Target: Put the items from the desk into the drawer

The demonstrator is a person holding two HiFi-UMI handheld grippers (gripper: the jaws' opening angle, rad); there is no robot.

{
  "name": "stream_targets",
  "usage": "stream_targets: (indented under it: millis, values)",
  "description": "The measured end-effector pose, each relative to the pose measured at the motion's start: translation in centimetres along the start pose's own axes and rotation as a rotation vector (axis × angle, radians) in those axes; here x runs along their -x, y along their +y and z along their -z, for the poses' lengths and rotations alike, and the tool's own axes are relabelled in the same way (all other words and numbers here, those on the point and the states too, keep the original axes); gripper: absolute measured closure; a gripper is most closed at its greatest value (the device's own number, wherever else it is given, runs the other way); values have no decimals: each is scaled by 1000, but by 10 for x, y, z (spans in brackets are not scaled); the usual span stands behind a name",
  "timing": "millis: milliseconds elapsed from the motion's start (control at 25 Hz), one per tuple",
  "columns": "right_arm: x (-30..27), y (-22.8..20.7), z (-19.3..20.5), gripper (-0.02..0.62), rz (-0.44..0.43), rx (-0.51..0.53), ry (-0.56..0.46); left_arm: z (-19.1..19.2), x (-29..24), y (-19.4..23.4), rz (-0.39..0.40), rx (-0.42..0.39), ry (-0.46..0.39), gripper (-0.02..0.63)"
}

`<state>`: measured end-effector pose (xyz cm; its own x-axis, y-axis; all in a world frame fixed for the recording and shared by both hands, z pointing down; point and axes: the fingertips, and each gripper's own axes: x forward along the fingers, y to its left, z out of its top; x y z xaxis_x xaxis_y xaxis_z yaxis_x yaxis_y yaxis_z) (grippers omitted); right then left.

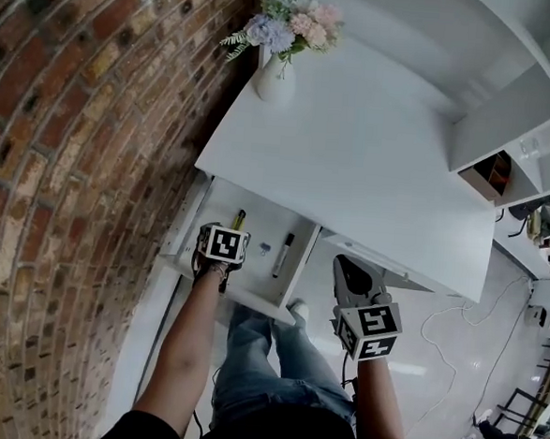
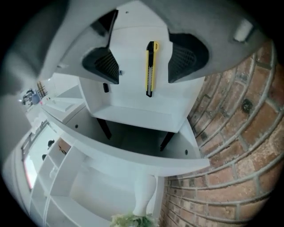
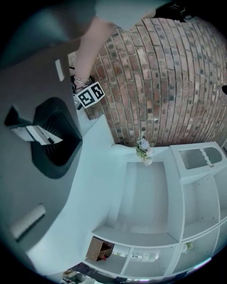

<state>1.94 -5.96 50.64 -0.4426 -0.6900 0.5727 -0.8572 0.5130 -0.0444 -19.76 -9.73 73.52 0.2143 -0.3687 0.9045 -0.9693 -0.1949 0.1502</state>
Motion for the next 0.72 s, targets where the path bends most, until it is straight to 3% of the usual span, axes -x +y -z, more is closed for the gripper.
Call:
stream_targets:
  millis: [360,720]
  values:
    - [29,-13,-36,586,4,20,-101,-19,62,-13,-13,57,-137,256]
    - [51,-25,-79,586,-1,17,-199,-48,144,-22,-44,98,-338,258]
